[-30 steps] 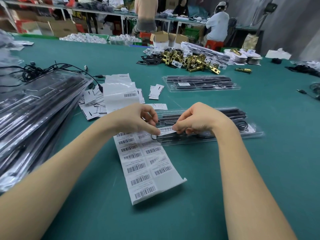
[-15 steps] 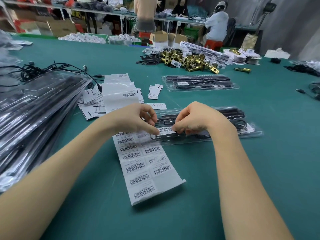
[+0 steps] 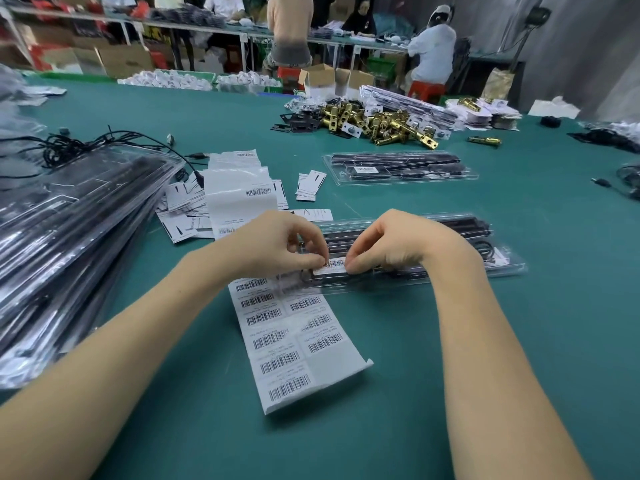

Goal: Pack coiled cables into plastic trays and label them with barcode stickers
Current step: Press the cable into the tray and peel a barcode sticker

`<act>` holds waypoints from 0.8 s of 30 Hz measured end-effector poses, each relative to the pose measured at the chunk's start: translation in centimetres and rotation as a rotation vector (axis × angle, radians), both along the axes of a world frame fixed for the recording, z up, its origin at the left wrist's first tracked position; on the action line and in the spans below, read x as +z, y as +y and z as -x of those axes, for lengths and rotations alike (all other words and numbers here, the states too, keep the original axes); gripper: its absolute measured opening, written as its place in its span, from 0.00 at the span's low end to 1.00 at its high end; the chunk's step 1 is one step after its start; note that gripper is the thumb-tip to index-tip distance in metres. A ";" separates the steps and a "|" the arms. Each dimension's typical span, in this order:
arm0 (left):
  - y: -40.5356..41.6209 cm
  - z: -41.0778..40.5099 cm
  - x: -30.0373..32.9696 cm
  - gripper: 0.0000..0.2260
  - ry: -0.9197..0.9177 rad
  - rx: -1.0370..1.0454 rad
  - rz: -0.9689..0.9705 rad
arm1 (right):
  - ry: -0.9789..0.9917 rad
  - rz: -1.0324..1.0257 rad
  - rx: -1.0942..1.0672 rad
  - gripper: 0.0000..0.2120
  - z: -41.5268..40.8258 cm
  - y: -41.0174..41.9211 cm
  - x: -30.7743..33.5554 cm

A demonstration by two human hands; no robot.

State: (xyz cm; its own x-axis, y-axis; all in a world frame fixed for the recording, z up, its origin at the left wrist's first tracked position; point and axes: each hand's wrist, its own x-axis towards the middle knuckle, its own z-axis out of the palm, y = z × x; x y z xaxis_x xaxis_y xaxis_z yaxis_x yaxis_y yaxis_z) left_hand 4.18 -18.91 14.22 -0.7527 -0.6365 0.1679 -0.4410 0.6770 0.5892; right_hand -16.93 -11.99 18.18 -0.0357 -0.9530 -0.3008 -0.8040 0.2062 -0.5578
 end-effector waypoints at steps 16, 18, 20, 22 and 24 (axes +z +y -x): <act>-0.6 -0.7 1.1 0.20 -0.197 0.514 -0.224 | -0.198 -0.340 -0.152 0.10 2.0 1.1 0.2; -0.8 -1.0 1.7 0.24 -0.192 0.537 -0.290 | -0.184 -0.368 -0.157 0.14 2.0 1.1 0.1; -1.1 -1.2 1.9 0.27 -0.298 0.557 -0.195 | -0.159 -0.397 -0.170 0.14 2.0 1.1 -0.2; -1.2 -1.2 1.7 0.26 -0.280 0.548 -0.220 | -0.159 -0.419 -0.174 0.13 2.0 1.1 -0.3; -1.5 -1.2 1.5 0.24 -0.143 0.549 -0.380 | -0.178 -0.422 -0.171 0.14 2.3 1.1 -0.5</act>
State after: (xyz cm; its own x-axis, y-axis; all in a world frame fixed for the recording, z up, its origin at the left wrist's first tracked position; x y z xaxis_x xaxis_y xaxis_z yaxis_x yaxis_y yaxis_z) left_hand 5.41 -20.39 15.70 -0.3018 -0.9276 -0.2203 -0.7528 0.0901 0.6521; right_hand -19.25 -10.91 17.70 -0.0940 -0.7316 -0.6752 -0.6383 0.5648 -0.5231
